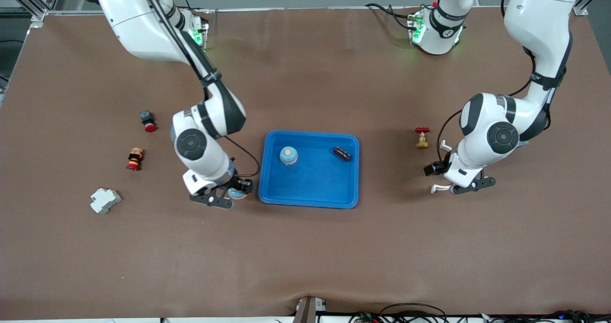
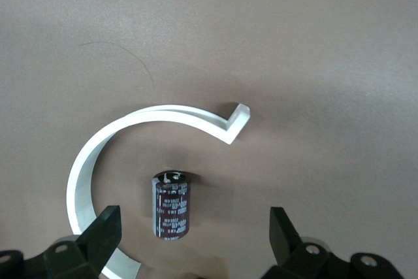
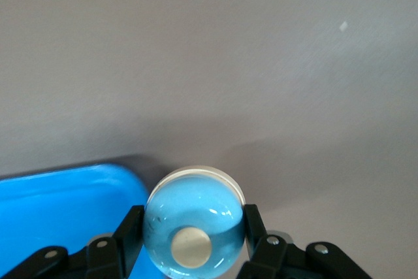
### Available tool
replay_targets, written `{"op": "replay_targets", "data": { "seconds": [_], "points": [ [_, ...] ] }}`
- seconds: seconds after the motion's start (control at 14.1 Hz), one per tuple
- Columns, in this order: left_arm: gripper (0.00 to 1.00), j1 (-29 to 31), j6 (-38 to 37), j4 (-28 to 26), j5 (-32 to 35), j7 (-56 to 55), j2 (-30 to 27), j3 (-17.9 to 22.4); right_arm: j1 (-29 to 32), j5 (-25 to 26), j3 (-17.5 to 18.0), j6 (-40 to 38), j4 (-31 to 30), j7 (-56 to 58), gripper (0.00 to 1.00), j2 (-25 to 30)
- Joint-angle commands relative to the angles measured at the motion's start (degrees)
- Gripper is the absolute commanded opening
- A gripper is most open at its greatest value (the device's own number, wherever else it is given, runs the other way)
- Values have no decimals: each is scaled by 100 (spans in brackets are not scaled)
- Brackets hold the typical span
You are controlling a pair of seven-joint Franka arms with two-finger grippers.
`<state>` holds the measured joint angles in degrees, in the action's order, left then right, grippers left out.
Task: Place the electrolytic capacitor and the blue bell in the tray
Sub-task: 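Carry the bell to the tray while the left gripper lifts the capacitor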
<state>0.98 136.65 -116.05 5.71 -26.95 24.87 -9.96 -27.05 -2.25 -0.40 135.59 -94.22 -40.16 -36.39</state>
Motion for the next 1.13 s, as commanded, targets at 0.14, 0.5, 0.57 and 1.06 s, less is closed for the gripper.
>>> {"op": "replay_targets", "data": {
  "seconds": [0.14, 0.5, 0.57, 1.06],
  "points": [
    [100, 87, 81, 30, 150, -381, 106, -23, -387, -30, -30, -33, 105, -887, 0, -61],
    [100, 34, 73, -41, 159, -609, 176, -32, -792, 22, -39, -15, 263, -1616, 0, -245],
    [100, 34, 64, -58, 159, -644, 185, -32, -853, 31, -48, -6, 333, -1739, 0, -341],
    [100, 43, 55, -85, 159, -654, 325, -32, -1188, 303, -109, 20, 913, -2487, 0, -974]
  ]
}}
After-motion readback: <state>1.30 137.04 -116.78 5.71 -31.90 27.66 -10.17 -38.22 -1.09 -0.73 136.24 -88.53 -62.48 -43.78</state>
